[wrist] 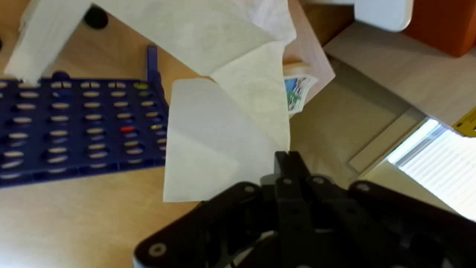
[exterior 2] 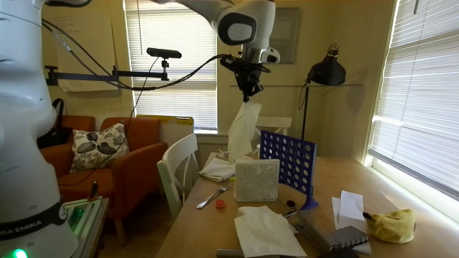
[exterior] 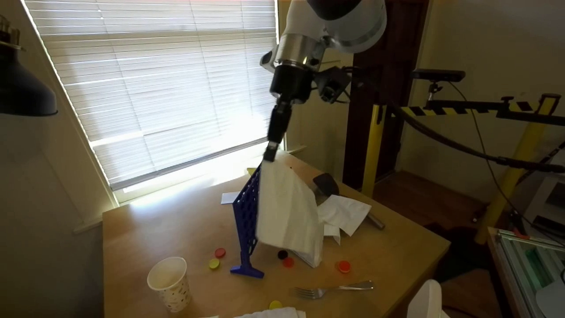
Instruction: Pick up the tissue paper and put it on the right and move one piece to the left
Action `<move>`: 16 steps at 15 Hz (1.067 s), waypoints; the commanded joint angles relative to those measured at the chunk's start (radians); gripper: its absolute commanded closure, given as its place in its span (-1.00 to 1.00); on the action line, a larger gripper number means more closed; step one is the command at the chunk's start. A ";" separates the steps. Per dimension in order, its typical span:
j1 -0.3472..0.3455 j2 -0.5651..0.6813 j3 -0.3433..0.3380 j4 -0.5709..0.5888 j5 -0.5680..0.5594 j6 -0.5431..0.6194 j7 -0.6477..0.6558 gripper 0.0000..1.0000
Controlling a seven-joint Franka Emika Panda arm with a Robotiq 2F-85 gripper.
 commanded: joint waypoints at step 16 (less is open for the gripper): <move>0.163 0.234 0.102 -0.032 -0.270 0.532 0.406 1.00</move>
